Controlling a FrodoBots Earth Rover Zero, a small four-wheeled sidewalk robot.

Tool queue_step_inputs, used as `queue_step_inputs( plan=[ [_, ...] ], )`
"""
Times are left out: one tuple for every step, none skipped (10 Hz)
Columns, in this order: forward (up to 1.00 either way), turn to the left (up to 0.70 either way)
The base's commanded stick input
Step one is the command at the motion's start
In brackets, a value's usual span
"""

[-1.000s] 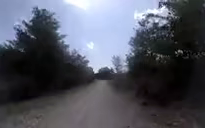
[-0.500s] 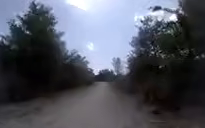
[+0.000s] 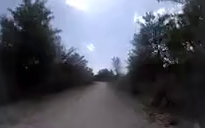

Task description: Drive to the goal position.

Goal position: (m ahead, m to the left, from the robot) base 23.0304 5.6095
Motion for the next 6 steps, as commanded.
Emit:
queue_step_inputs(
  plan=[
    [0.85, 0.00],
    [0.85, 0.00],
    [0.85, 0.00],
    [0.85, 0.00],
    [0.85, 0.00],
    [0.85, 0.00]
  ],
)
